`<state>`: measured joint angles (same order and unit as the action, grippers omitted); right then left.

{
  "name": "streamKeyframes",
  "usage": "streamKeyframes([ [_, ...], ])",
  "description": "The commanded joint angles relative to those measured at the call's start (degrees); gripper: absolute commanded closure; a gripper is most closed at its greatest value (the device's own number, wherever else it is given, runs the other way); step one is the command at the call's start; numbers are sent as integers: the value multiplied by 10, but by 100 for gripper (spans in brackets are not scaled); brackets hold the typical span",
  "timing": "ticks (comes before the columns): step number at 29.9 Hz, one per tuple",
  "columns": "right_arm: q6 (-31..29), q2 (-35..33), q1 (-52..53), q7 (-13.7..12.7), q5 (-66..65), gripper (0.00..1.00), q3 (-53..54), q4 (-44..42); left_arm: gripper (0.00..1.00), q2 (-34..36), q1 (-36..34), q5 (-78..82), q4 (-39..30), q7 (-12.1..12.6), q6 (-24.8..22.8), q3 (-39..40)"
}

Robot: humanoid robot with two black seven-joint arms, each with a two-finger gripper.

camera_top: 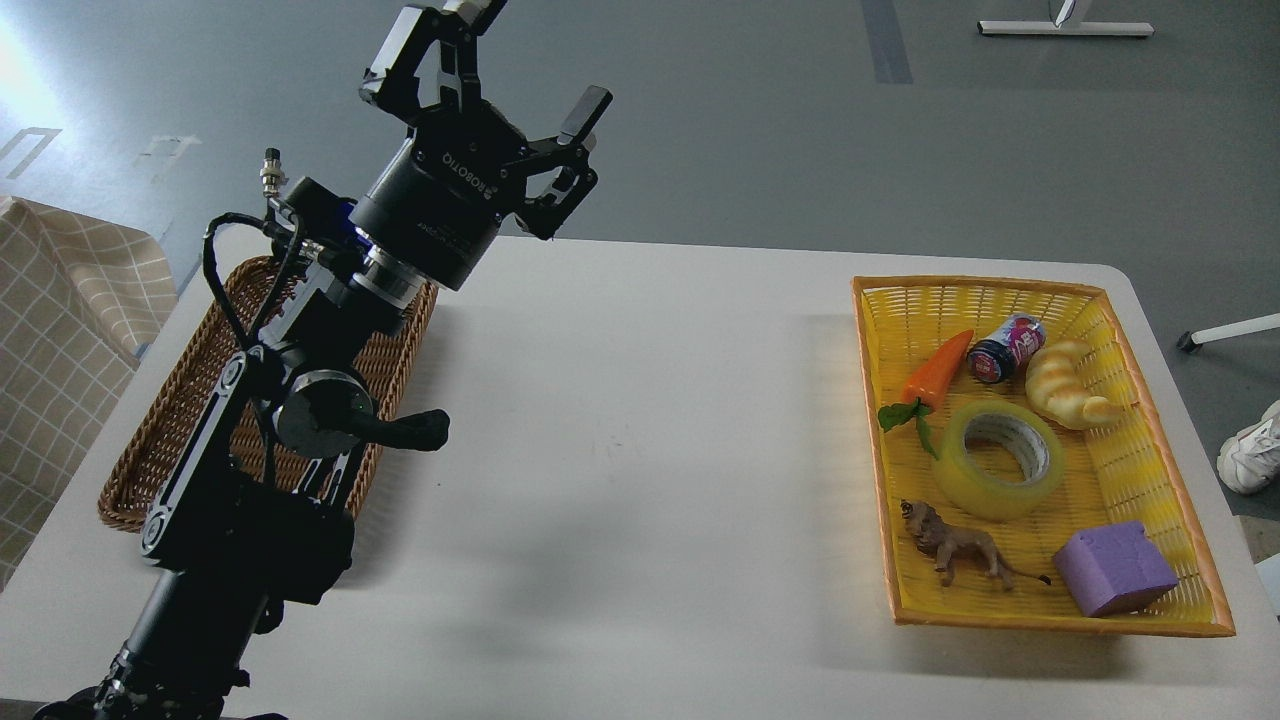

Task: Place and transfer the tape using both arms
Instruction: 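Raise the right arm out of view and reposition it beside the yellow basket, then reach the right gripper into the yellow basket and grip the tape roll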

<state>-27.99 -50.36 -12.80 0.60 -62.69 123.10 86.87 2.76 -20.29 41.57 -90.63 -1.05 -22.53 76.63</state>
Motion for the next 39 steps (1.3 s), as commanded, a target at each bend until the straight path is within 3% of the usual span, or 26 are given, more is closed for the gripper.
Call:
streamKeyframes([
  [1, 0, -55, -2, -33, -37, 2, -50, 7, 1, 1, -1, 0, 0, 1, 0, -1],
  [5, 0, -68, -2, -43, -132, 2, -85, 22, 1, 0, 0, 0, 0, 1, 1, -1],
  [10, 0, -61, 63, -44, -269, 3, -236, 52, 1, -1, 1, 1, 0, 2, 2, -2],
  [17, 0, 68, 130, -53, -553, 5, -386, 53, 1, -10, 3, 1, 0, 1, 2, -2],
  [27, 0, 182, 129, -60, -562, 7, -390, 52, 1, -6, 9, 1, 0, 1, 1, -2],
  [30, 0, 197, 126, -73, -563, 14, -387, 45, 1, -6, 9, 1, 0, 1, 1, -2],
  [39, 0, 243, 121, -74, -562, 13, -393, -8, 1, 0, 10, 1, 0, 2, 1, -3],
])
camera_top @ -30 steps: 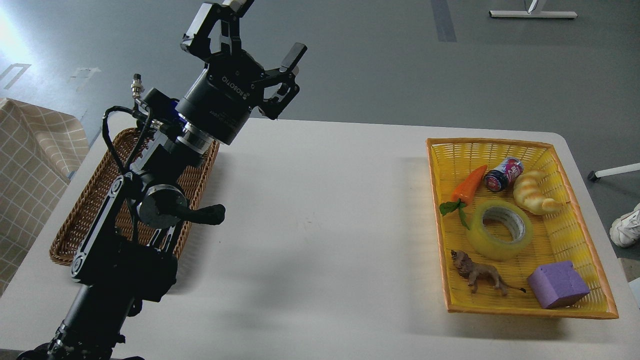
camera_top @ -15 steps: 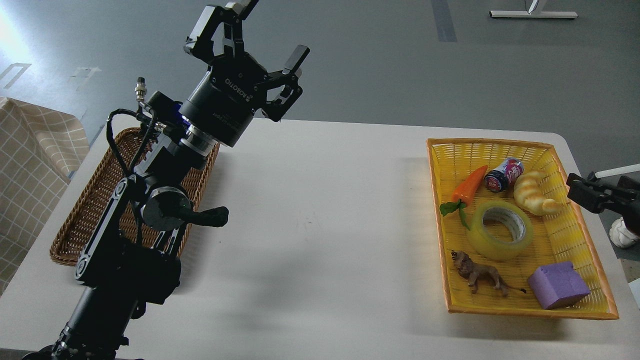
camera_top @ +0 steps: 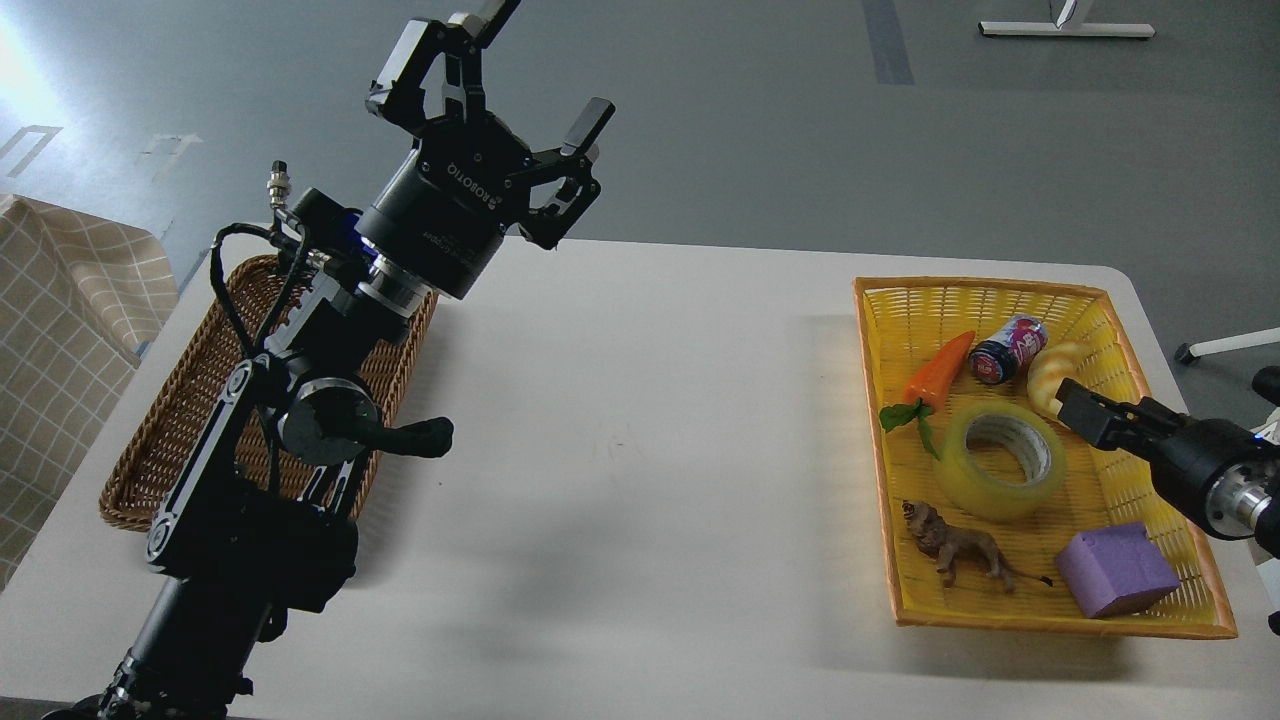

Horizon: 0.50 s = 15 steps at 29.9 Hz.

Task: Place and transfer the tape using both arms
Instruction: 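Reach the right gripper into the yellow basket and grip the tape roll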

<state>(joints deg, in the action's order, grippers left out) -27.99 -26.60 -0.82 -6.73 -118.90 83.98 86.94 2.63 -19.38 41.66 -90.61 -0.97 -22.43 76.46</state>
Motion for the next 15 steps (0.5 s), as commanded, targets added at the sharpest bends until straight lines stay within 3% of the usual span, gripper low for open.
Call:
streamKeyframes([
  [1, 0, 6, 3, 0, 0, 13, -1, -12, 1, -1, 2, 0, 0, 1, 0, -3],
  [15, 0, 8, 33, -3, -42, 13, -60, -30, 1, -4, 11, 1, 0, 0, 0, -14],
])
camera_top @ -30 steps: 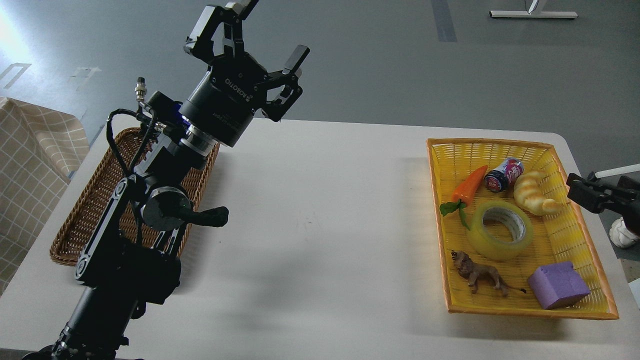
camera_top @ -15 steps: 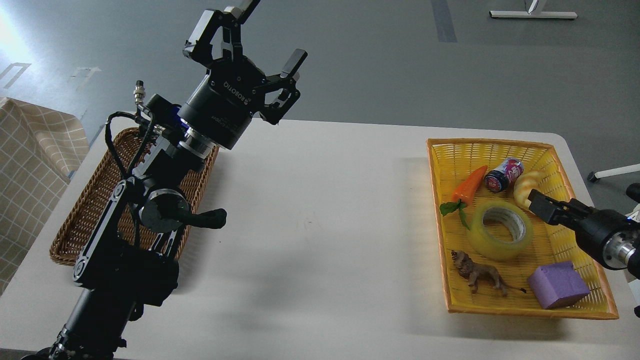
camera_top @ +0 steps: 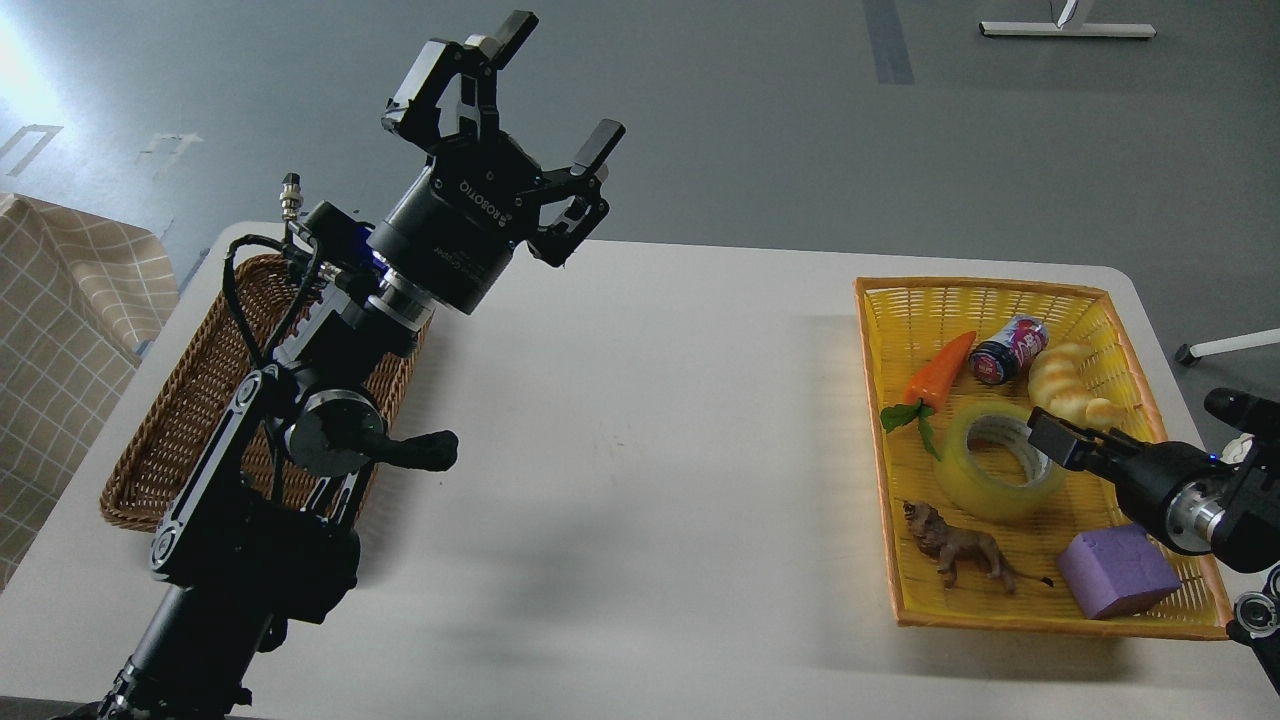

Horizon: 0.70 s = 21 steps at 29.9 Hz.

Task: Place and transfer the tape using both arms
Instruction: 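Reach the right gripper into the yellow basket and grip the tape roll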

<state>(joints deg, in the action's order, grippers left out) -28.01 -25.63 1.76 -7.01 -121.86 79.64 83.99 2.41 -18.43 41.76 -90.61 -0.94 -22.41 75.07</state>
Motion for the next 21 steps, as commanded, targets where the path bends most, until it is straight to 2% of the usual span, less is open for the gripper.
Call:
streamKeyframes([
  [1, 0, -3, 10, 0, -13, 13, -18, -1, 1, -3, 1, 0, 0, 0, 0, 0],
  [10, 0, -2, 10, 2, -11, 14, -19, 3, 1, -3, 2, 0, 0, 0, 0, 0],
  [13, 0, -4, 11, 1, -12, 22, -19, 2, 1, -3, 2, 0, 0, 0, 0, 0],
  [18, 0, -4, 8, 0, -12, 28, -19, 3, 1, -4, 2, 0, 0, 0, 0, 0],
  [21, 0, -4, 6, 0, -12, 29, -19, 3, 1, -5, 3, 0, 0, 0, 0, 0],
])
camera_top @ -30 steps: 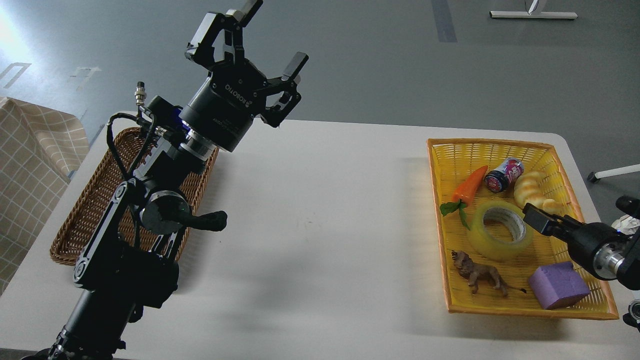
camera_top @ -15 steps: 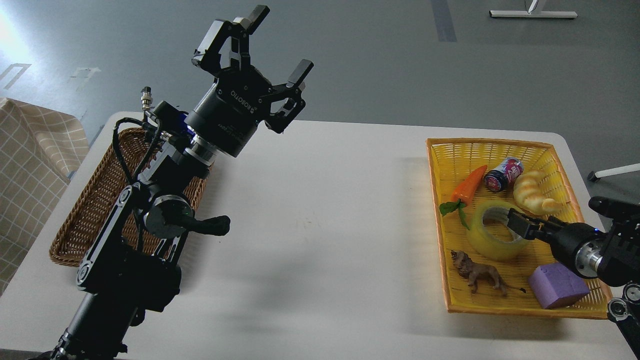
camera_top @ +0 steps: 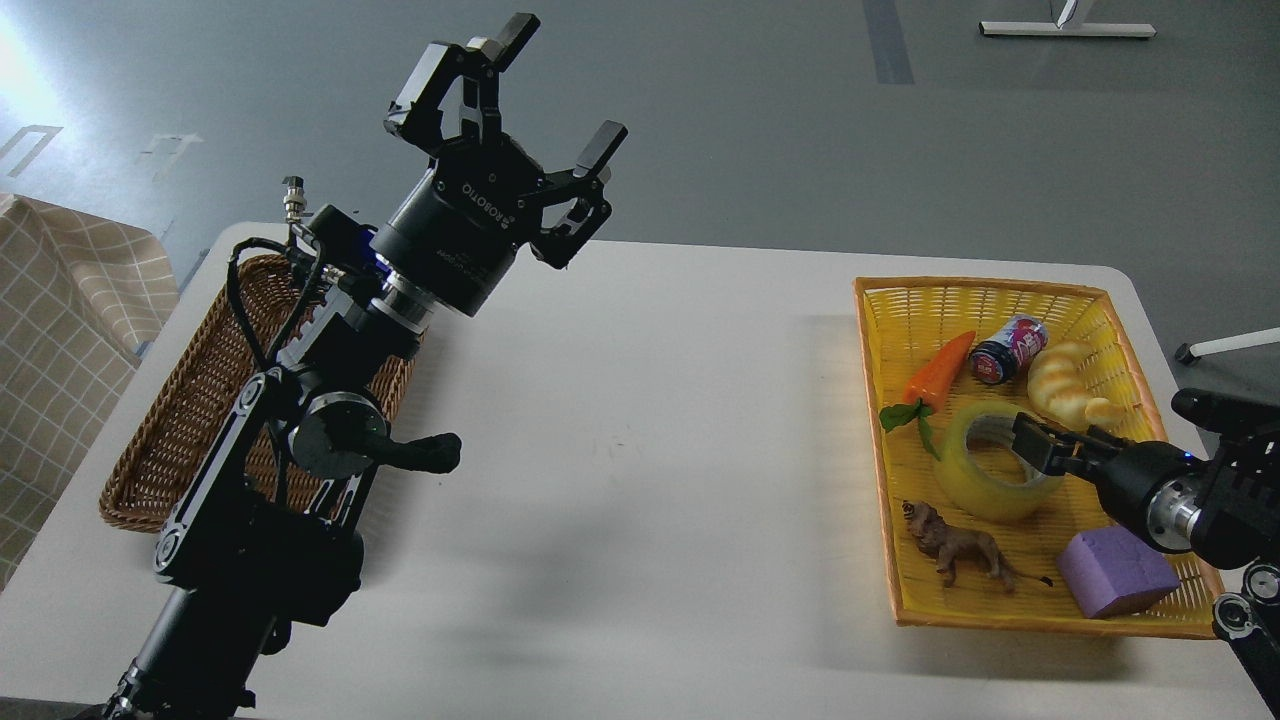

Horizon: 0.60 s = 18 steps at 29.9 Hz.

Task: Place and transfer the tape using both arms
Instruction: 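Reach the right gripper into the yellow basket and grip the tape roll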

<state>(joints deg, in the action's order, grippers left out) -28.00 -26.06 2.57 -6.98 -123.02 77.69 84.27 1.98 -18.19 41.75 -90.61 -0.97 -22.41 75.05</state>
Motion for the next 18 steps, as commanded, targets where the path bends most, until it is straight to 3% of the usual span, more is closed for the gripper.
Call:
streamKeyframes([
  [1, 0, 0, -3, 0, 0, 29, 0, 0, 1, 0, 1, 0, 0, 0, 0, 0],
  [18, 0, 4, -6, -8, -1, 33, -21, 0, 1, -1, 2, 3, 0, 0, 2, 1],
])
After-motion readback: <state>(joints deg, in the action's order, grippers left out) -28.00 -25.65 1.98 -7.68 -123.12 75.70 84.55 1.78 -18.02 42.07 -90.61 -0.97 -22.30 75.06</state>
